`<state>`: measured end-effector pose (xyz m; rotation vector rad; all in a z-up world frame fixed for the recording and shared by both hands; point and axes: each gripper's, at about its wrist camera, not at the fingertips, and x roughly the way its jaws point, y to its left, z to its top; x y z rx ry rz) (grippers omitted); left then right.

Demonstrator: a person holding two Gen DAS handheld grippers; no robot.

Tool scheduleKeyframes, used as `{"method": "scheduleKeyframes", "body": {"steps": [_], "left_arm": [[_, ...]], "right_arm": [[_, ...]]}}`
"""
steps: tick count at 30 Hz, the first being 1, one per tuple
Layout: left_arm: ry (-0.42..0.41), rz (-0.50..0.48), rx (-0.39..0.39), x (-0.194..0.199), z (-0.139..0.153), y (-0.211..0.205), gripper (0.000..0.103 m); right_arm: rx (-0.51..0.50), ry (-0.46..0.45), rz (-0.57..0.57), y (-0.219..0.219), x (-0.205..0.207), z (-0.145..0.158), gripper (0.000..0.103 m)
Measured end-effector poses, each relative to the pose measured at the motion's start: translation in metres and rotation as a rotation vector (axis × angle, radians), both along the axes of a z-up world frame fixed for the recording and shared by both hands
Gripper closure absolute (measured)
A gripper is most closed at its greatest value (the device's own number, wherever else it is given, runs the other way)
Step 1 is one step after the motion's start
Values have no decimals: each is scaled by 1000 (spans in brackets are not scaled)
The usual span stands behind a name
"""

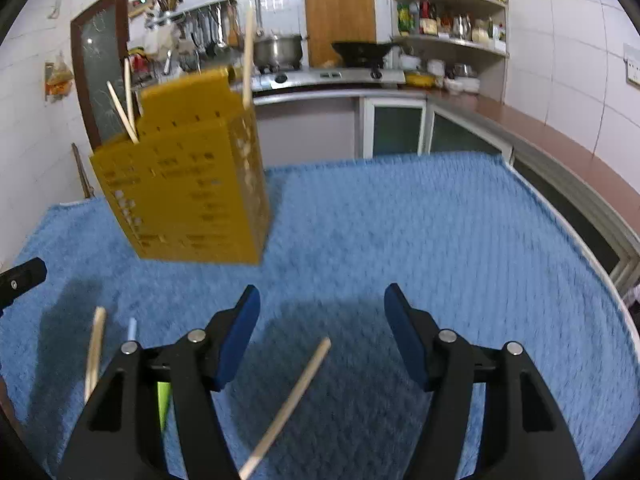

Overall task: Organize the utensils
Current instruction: 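Close the left tool on a wooden chopstick while the right tool grasps another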

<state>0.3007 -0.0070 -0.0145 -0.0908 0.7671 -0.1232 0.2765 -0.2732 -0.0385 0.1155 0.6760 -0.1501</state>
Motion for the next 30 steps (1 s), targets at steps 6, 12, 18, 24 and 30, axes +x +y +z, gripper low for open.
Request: {"method": "scheduleKeyframes", "body": {"steps": [6,12,18,24,30], "left_arm": [[99,-49,8,-1,-24,-17,39],[180,-90,-1,4,-43,-28,72],[198,-109,5,10,-51,-35,81],[203,-140,21,17,-53,-44,89],[203,-141,50,22,-52,-50,90]], "right_arm": [[20,98,-18,-1,0,-24,42],[43,166,-11,-1,7,-32,68],[30,184,4,4,11,-33,85],[52,193,22,4,16,-32,89],[58,222,32,2,24,-30,89]]}}
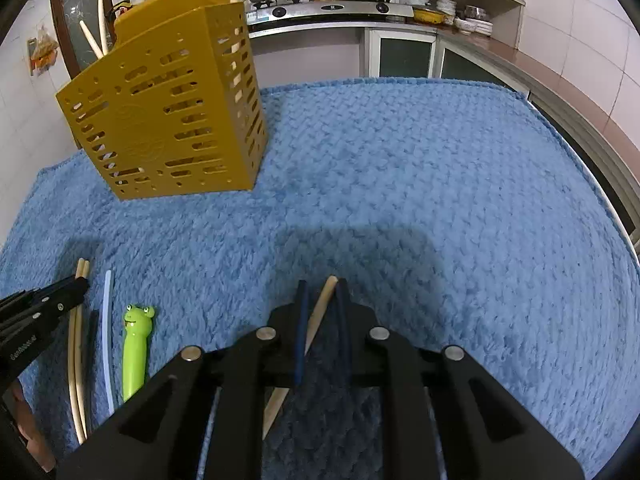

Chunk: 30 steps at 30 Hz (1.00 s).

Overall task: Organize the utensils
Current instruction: 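Close the left tool on a wooden chopstick while the right tool grasps another, then lift the held chopsticks upright with both tools toward the yellow holder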

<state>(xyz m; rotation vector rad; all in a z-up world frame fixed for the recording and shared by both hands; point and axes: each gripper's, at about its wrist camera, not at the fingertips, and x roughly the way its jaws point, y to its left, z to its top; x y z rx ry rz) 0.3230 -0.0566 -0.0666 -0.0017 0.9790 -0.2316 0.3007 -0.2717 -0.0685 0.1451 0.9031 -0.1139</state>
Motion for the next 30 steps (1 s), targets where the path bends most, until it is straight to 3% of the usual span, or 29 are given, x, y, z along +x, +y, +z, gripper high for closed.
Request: {"method": "scheduleKeyframes", "body": {"steps": [12,24,30], "left_arm": [[-22,-15,-39,-7,18,4,94],[-121,-28,-85,-27,64,16,95],[-162,-41,-107,-35,81,20,95]], "right_arm": [[54,-31,27,-2,-6,11,93],[105,-213,49,-6,-36,65,95],[94,-261,61,-6,-46,78,96]]}}
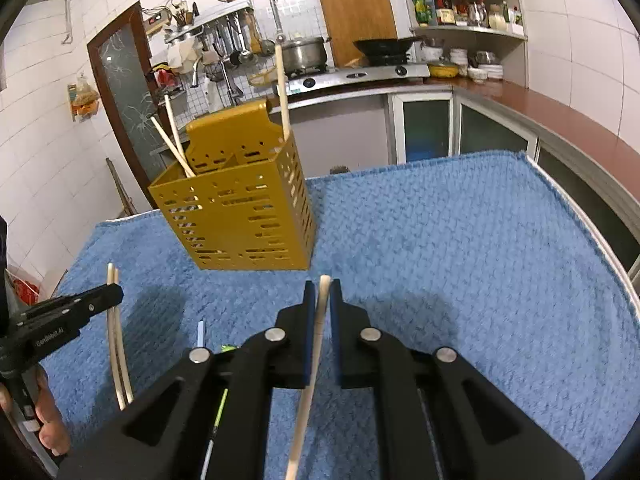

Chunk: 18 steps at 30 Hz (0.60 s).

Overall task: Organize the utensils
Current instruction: 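Lift the held chopsticks upright with both tools toward the yellow holder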

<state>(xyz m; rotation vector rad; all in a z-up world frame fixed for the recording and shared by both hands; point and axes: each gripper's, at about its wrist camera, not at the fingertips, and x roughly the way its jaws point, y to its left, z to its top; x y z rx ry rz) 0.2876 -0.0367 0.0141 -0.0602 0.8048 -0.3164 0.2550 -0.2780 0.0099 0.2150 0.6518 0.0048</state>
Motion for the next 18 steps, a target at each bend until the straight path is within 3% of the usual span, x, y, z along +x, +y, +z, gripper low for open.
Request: {"method": "scheduleKeyframes", "body": {"steps": [11,18], "left_arm": [[41,-7,-26,12,-4,5,96],[-1,-22,-64,8,14,7,97]], "right_arm": [[28,42,-30,-11,6,-22,96],[25,-14,-22,-14,-2,-7,96]]}}
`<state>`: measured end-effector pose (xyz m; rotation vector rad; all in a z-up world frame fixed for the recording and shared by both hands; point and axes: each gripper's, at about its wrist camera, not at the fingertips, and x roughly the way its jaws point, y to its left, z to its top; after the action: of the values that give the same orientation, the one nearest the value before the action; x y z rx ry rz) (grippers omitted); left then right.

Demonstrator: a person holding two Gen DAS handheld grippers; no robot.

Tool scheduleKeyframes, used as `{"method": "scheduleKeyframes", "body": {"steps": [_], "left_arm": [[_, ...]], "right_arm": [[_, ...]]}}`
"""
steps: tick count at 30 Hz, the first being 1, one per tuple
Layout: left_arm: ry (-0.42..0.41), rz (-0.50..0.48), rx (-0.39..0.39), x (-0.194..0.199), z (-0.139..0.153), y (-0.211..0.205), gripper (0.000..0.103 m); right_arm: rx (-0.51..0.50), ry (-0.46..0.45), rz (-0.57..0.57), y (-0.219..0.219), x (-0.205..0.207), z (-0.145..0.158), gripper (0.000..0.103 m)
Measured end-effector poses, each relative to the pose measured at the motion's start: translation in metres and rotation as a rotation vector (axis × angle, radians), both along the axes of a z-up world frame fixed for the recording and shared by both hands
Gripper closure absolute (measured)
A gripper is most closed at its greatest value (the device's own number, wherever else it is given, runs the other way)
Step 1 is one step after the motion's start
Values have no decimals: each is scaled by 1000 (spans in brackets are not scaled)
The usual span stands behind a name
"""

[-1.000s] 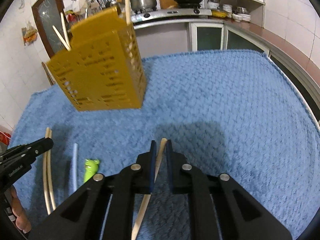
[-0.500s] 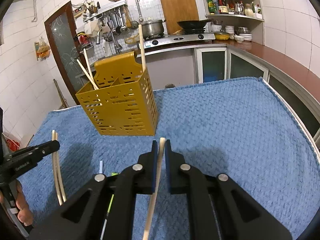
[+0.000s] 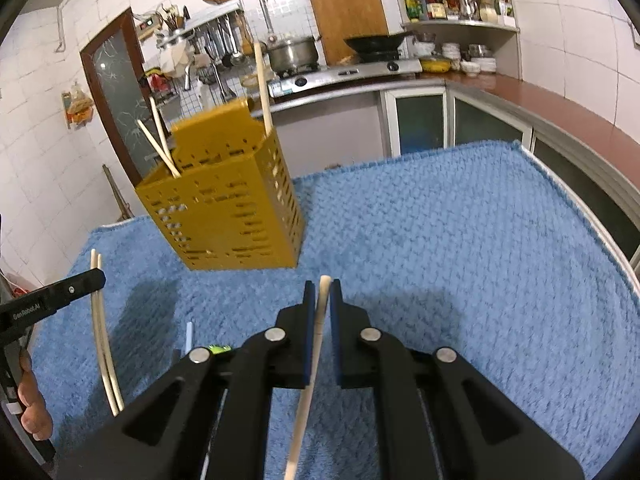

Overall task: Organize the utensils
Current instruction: 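Lift the held chopsticks upright with both tools toward the yellow holder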

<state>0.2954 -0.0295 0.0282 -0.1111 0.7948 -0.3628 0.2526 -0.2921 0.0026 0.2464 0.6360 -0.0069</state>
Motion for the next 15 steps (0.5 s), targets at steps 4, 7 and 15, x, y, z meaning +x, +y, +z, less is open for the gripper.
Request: {"method": "scheduleKeyframes", "body": {"steps": [4,7,15], "left_arm": [[-33,-10,-13,-9,15,3,97],[-54,-15,-26,-14,24,6,98],[-68,-2,-33,-13,30,14,98]], "right_arm": [[6,-44,7,-1,-8,15,96],[-3,-63,16,3,-11,21,97],[-4,-49,16,4,-7,15,97]]}}
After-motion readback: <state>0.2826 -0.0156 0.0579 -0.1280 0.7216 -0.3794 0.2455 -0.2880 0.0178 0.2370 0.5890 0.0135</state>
